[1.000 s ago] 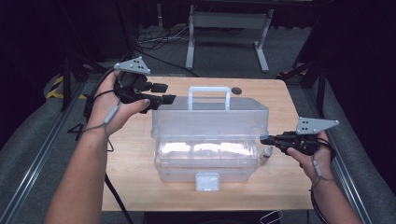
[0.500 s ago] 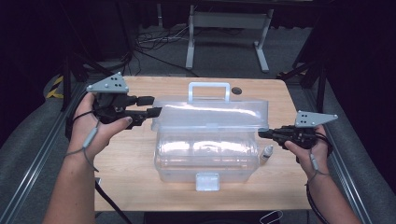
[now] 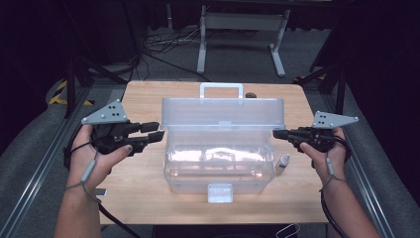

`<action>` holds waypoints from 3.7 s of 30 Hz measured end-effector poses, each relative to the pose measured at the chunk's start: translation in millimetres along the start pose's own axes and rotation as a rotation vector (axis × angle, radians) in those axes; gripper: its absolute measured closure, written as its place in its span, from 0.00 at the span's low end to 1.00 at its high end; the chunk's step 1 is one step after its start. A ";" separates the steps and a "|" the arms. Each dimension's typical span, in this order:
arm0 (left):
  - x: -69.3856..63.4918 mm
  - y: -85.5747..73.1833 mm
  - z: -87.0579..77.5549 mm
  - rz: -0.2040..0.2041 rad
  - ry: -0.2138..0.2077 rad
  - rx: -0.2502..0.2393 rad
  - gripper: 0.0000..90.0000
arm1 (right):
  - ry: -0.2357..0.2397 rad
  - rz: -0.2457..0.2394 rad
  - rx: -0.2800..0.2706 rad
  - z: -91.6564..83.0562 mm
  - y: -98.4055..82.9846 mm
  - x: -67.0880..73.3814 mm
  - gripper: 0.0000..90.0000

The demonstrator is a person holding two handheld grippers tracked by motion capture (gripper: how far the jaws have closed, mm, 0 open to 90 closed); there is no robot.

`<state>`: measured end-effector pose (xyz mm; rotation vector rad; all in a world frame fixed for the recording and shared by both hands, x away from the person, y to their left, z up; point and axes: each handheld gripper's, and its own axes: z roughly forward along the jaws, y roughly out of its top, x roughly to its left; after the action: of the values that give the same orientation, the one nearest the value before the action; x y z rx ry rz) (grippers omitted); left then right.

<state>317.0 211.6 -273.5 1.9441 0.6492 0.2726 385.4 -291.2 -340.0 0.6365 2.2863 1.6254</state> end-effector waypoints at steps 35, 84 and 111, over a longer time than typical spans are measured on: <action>32.4 -20.0 66.3 -0.008 0.143 -0.058 0.97 | -0.044 0.037 -0.032 1.6 6.3 -1.2 1.00; 45.6 -4.9 71.1 -0.013 0.171 -0.112 0.99 | -0.399 0.034 -0.062 3.0 28.3 14.1 0.48; 45.5 -5.6 71.3 -0.009 0.148 -0.104 0.99 | -0.506 0.011 -0.076 36.8 32.7 3.6 0.58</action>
<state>385.6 184.0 -314.9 1.8326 0.7251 0.4395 405.4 -250.0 -321.5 0.9197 1.8479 1.3529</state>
